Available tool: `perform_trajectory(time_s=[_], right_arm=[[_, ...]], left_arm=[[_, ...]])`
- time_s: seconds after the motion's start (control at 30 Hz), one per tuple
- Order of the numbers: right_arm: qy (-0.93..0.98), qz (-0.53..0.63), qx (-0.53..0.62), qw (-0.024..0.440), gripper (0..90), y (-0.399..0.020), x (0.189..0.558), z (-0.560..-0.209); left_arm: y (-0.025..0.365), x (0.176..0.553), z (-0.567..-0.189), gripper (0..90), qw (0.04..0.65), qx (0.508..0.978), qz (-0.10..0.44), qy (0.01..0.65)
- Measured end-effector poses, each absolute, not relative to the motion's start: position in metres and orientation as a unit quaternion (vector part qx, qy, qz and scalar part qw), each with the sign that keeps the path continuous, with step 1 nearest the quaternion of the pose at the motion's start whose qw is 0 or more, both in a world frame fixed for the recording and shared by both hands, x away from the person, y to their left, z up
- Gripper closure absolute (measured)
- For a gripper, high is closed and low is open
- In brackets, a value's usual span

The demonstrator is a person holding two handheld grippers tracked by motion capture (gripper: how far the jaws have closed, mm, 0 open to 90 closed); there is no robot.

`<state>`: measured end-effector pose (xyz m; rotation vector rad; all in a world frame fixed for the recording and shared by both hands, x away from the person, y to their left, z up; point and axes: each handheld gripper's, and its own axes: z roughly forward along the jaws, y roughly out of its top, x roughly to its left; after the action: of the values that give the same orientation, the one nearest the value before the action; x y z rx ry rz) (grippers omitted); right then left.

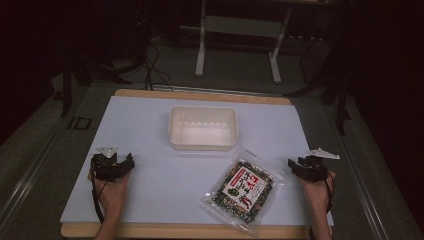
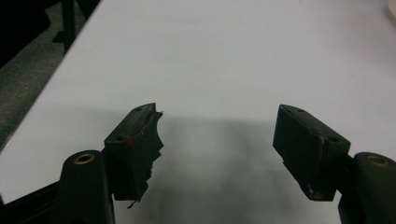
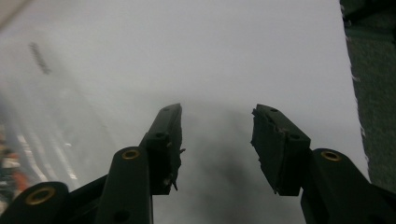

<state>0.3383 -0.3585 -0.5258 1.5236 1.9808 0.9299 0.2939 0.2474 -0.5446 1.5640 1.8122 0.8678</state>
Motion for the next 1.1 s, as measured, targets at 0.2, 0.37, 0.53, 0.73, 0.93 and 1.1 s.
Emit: perform_trajectory(time_s=[0.2, 0.37, 0.53, 0.73, 0.93, 1.1], right_arm=[[0.726, 0.385, 0.533, 0.201, 49.1, -0.356, 0.338, -0.513], [0.725, 0.407, 0.524, 0.183, 46.1, -0.354, 0.341, -0.507], [0.732, 0.426, 0.510, 0.149, 42.1, -0.348, 0.350, -0.499], [0.745, 0.436, 0.495, 0.102, 46.1, -0.340, 0.357, -0.507], [0.763, 0.423, 0.483, 0.075, 51.6, -0.328, 0.361, -0.520], [0.772, 0.410, 0.482, 0.060, 52.7, -0.325, 0.365, -0.526]], left_arm=[[0.251, 0.294, -0.547, 27.3, 0.296, 0.579, 0.322, 0.689], [0.252, 0.294, -0.547, 25.0, 0.296, 0.578, 0.319, 0.690], [0.253, 0.294, -0.547, 23.0, 0.297, 0.577, 0.317, 0.692], [0.251, 0.294, -0.548, 22.8, 0.294, 0.580, 0.318, 0.690], [0.252, 0.294, -0.548, 22.9, 0.294, 0.579, 0.316, 0.692], [0.254, 0.294, -0.548, 22.9, 0.296, 0.575, 0.313, 0.696]])
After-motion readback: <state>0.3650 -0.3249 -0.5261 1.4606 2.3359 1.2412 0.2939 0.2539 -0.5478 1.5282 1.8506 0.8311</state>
